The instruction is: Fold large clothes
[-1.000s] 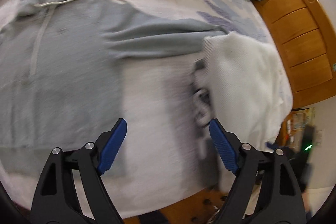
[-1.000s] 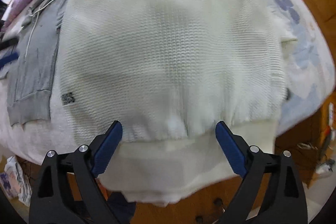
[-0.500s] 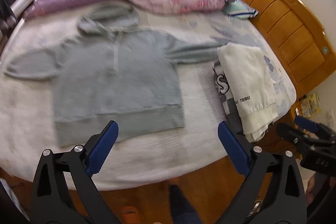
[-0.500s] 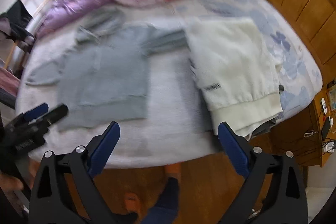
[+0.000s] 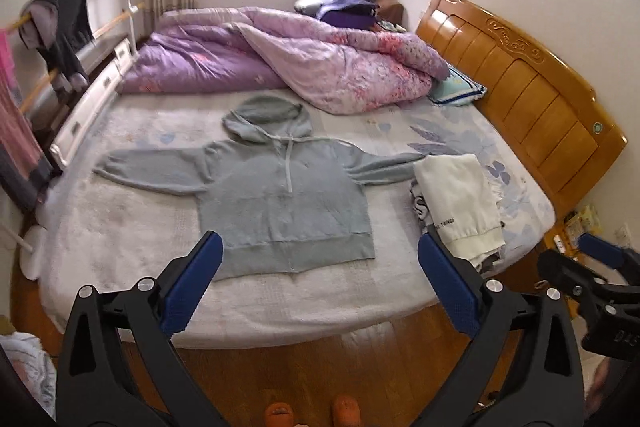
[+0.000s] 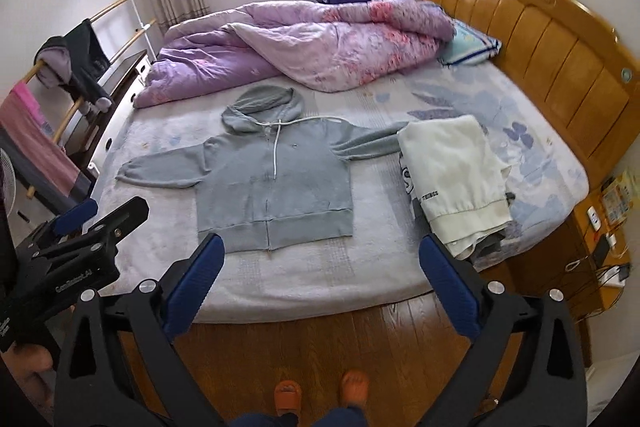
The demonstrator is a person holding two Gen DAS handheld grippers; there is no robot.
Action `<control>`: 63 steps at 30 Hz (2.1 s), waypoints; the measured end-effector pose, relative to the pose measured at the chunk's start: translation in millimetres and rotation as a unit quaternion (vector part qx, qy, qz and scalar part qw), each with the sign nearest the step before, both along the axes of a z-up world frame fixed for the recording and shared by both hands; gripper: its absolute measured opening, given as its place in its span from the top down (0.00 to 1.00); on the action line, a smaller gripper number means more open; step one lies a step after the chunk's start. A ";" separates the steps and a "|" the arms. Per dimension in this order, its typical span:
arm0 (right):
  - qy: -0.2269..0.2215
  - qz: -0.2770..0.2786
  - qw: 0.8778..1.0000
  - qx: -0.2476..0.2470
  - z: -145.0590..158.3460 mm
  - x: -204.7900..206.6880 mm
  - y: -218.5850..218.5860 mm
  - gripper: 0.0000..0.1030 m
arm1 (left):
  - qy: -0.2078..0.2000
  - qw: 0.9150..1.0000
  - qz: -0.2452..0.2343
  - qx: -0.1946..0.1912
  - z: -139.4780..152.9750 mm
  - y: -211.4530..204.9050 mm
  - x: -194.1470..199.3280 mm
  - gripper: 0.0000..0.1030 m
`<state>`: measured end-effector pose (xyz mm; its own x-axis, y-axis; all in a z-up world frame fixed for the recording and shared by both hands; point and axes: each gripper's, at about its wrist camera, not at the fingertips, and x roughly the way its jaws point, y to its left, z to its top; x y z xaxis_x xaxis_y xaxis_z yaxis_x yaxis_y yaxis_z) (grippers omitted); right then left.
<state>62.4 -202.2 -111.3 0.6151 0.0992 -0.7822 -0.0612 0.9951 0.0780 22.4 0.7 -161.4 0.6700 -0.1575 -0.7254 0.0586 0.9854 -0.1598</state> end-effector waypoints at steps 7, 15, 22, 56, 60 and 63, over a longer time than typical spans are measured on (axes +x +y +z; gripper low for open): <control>-0.024 0.017 1.000 -0.003 33.6 -27.5 -15.3 0.08 | -0.041 0.997 0.015 0.061 38.5 -27.5 -42.6 0.05; -0.044 0.043 0.998 -0.010 54.4 -56.7 -44.8 0.08 | -0.057 0.997 0.042 0.037 71.8 -60.2 -82.9 0.05; -0.061 0.050 0.997 0.008 73.0 -76.1 -67.8 0.08 | -0.067 0.996 0.046 0.039 100.4 -81.6 -109.5 0.05; -0.153 0.051 0.986 -0.035 119.4 -99.5 -53.1 0.08 | -0.126 0.986 0.064 0.085 158.2 -79.5 -135.9 0.05; -0.156 0.048 0.986 -0.037 121.6 -97.4 -48.1 0.08 | -0.132 0.986 0.063 0.084 162.2 -72.9 -131.9 0.05; -0.156 0.045 0.986 -0.039 122.3 -96.1 -44.3 0.08 | -0.135 0.985 0.061 0.085 163.2 -69.6 -129.2 0.05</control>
<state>-33.7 -246.5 10.9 0.8185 0.1114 -0.5635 -0.1586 0.9867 -0.0353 -106.8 -68.9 1.8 0.8486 0.0445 -0.5272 -0.0439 0.9989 0.0137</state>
